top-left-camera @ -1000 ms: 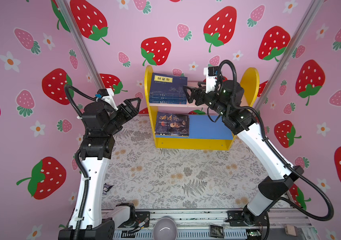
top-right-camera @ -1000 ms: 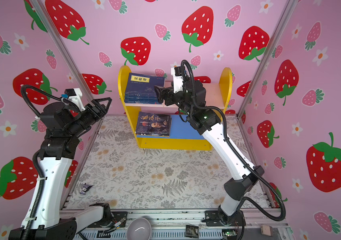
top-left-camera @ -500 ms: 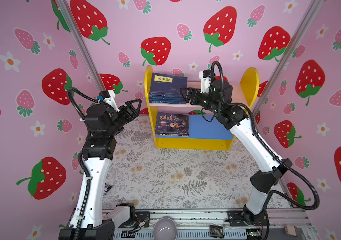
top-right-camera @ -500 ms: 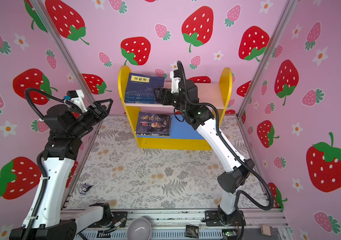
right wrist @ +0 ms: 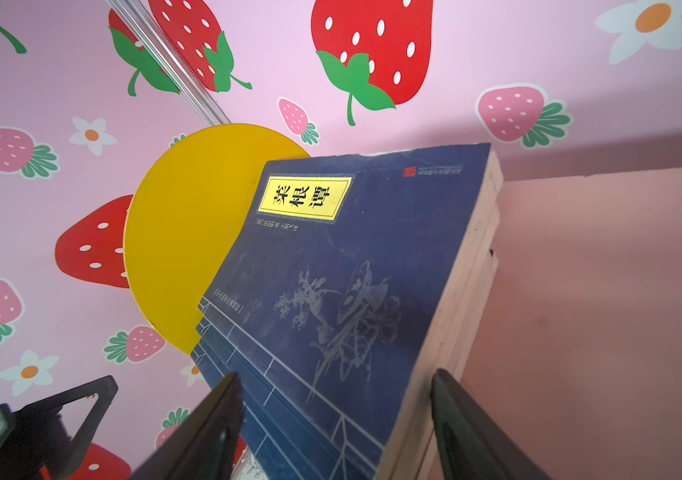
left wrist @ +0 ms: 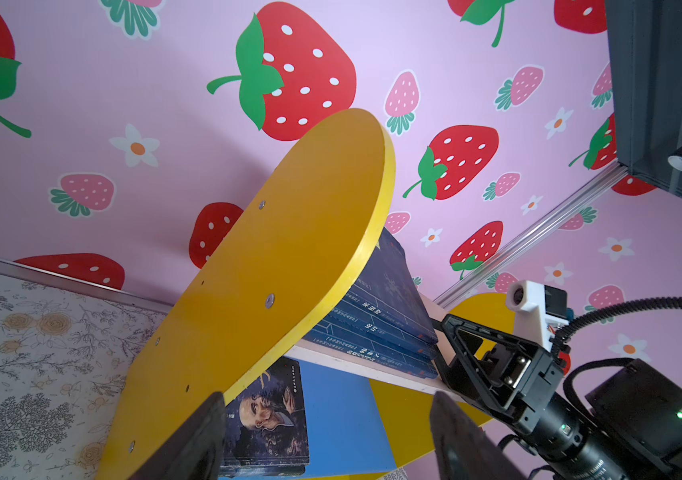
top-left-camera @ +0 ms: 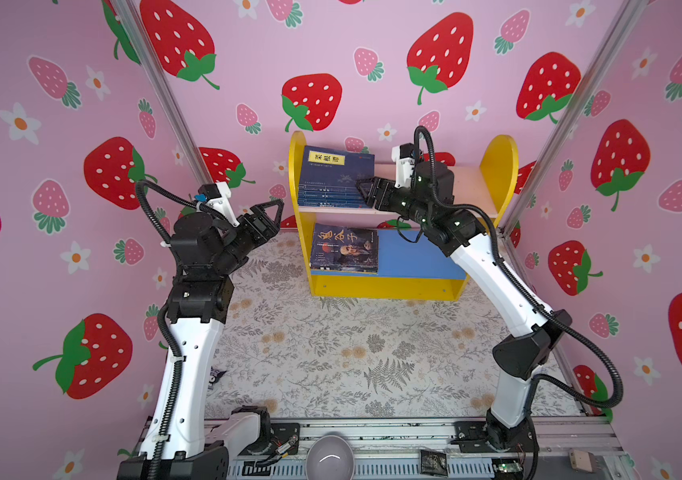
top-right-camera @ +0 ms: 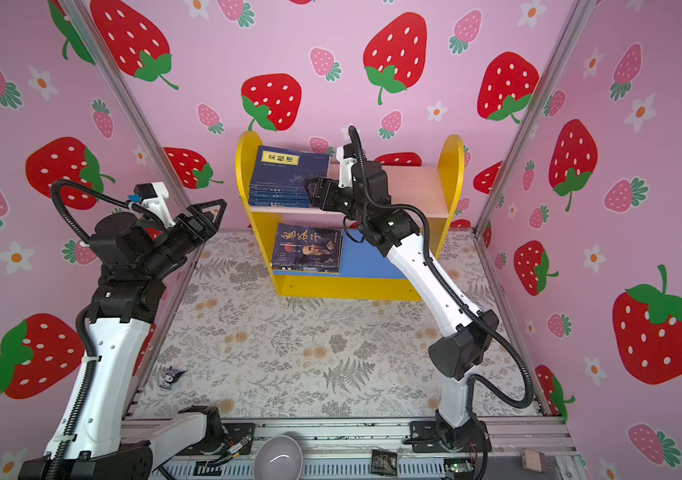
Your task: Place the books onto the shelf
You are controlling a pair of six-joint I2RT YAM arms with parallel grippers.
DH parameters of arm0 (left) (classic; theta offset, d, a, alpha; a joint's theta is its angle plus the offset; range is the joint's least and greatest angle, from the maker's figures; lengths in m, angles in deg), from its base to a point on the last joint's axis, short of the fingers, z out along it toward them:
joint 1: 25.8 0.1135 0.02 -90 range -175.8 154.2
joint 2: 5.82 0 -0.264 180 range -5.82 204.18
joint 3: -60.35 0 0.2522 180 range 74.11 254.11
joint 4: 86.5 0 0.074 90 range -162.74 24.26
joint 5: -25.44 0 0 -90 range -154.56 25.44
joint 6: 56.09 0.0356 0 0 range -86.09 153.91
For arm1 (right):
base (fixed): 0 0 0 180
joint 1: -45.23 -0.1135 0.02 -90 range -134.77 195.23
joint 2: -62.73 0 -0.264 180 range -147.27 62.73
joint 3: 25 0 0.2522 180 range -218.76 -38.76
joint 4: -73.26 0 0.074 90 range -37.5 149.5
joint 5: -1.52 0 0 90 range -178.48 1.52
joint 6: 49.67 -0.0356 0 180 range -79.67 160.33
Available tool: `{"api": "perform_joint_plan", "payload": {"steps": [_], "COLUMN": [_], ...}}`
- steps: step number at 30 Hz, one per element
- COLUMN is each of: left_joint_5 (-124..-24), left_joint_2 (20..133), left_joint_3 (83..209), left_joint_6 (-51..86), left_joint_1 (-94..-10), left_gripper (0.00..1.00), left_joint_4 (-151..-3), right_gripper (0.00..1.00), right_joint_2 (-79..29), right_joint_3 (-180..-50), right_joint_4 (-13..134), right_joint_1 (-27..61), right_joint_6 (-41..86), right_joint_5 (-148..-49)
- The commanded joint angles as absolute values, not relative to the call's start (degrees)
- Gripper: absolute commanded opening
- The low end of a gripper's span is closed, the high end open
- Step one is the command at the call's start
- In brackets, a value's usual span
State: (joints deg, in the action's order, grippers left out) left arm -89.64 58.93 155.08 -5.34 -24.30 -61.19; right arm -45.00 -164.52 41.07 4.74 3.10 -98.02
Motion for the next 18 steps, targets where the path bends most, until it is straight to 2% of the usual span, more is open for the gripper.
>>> {"api": "perform_joint_plan", "payload": {"steps": [1, 8, 15, 18], "left_joint_5": [-90.35, -90.13, -89.63, -89.43], "left_joint_2": [58.18, 58.23, 57.91, 57.92], "left_joint_3": [154.71, 154.22, 153.83, 153.67], "left_joint_6": [-5.56, -6.13, -6.38, -6.6], "left_joint_1": [-24.24, -24.24, -24.22, -24.26], "left_gripper": [0.78, 0.78, 0.78, 0.78], "left_joint_4": [-63.42, -63.6, -63.68, -63.69], "right_gripper": [0.69, 0.64, 0.49, 0.45], "right_joint_2": [-46.07, -46.04, -45.28, -44.13], "right_joint_3": [-166.2, -165.86, -164.94, -163.63], "right_joint_4": [41.69, 44.34, 46.17, 47.0], "right_joint_1": [4.76, 4.21, 2.92, 2.69], "right_joint_6": [1.82, 1.05, 0.35, 0.47], "right_joint_5": [-101.93, -106.81, -109.59, -108.84]}}
